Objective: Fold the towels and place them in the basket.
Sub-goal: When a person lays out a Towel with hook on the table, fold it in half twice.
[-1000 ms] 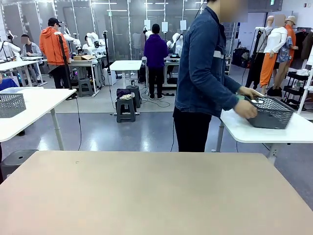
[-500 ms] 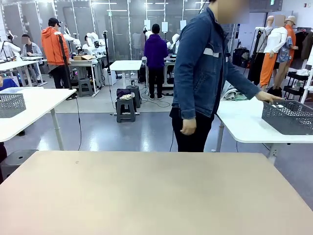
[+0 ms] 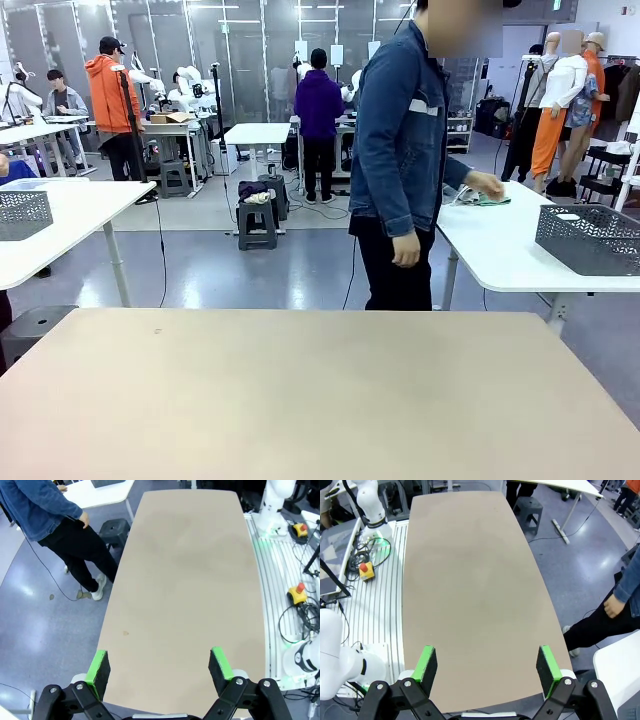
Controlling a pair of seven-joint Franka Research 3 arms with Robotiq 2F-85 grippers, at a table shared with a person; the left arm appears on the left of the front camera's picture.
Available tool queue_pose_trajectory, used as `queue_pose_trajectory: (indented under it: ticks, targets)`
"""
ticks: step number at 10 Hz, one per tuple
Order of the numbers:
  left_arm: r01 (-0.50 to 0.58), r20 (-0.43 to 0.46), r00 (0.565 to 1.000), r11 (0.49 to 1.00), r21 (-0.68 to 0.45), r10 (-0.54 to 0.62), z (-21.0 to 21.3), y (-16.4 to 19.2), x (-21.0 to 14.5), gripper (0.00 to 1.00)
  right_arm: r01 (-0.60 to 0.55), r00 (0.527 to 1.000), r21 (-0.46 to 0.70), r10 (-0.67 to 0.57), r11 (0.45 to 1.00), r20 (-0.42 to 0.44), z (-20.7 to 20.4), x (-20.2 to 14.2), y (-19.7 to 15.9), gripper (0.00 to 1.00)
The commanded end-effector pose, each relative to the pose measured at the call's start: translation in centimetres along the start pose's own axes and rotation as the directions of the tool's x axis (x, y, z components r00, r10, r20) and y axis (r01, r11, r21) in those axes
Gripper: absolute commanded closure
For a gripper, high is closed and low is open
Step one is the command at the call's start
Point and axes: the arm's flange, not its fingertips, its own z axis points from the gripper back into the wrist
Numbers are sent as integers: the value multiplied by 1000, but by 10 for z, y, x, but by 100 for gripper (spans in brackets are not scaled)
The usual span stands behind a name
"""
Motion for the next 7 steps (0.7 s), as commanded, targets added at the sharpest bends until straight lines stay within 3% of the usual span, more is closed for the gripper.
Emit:
queue_pose_trajectory:
  ticks: [1,7]
  targets:
    - [24,29,999,1000,2,-24,0,-2,-5,0,-18,1000,-7,18,1000,21,-3,-4,2,0]
    - [2,0,1000,1000,0,-2,0,0,-1,0,-4,1000,1,4,1000,0,0,0,0,0]
